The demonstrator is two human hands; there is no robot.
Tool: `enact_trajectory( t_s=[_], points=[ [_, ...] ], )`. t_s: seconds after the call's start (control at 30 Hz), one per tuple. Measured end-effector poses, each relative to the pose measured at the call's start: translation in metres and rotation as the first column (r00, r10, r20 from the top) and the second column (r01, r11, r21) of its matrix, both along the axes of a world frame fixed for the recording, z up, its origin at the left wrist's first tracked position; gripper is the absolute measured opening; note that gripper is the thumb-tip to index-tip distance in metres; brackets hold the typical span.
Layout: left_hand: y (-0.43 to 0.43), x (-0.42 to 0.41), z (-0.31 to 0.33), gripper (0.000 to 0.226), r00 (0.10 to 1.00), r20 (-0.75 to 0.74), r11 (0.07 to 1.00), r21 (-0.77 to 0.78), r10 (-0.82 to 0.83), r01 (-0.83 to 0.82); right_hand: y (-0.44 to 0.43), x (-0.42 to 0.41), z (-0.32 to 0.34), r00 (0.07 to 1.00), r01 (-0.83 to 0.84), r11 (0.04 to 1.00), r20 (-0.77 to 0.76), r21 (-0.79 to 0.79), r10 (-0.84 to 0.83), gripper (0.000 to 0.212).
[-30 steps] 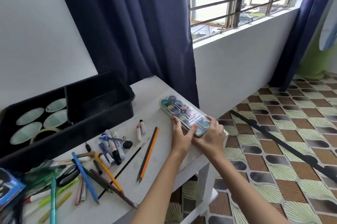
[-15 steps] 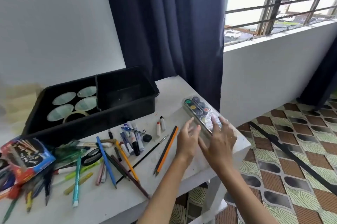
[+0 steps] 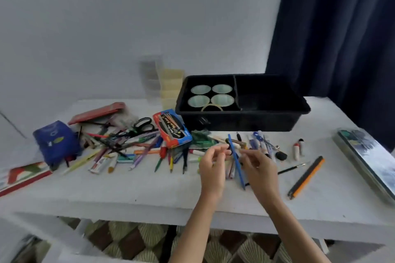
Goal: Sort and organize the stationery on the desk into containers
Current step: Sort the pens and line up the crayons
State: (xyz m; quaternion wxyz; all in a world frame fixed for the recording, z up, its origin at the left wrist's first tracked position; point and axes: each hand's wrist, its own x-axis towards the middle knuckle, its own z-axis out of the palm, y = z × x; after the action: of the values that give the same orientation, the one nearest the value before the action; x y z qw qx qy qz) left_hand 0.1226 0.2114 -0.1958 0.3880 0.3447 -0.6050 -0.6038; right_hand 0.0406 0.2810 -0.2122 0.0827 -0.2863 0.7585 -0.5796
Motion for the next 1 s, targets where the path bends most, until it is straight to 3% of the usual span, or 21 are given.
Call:
enact_trajectory(
  t_s=[0.23, 0.53, 1.0],
  points=[
    [-0.052, 0.103, 0.001, 0.023, 0.989, -0.011, 0.989, 0.013, 0.150, -0.150, -0.063, 0.096, 0.004, 0.964, -0.210, 0.978, 0.160, -0.024, 0.211, 0.019],
    [-0.120, 0.201, 0.001, 0.022, 0.973, -0.011, 0.973, -0.009, 0.231, -0.232, -0.133, 0.186, 0.006, 0.938, -0.264, 0.964, 0.223, -0.040, 0.266, 0.018],
    [-0.227, 0.213, 0.004, 0.019, 0.946, 0.009, 0.946, -0.001, 0.324, -0.324, -0.240, 0.182, 0.022, 0.928, -0.273, 0.961, 0.274, 0.042, 0.252, 0.020]
  ],
)
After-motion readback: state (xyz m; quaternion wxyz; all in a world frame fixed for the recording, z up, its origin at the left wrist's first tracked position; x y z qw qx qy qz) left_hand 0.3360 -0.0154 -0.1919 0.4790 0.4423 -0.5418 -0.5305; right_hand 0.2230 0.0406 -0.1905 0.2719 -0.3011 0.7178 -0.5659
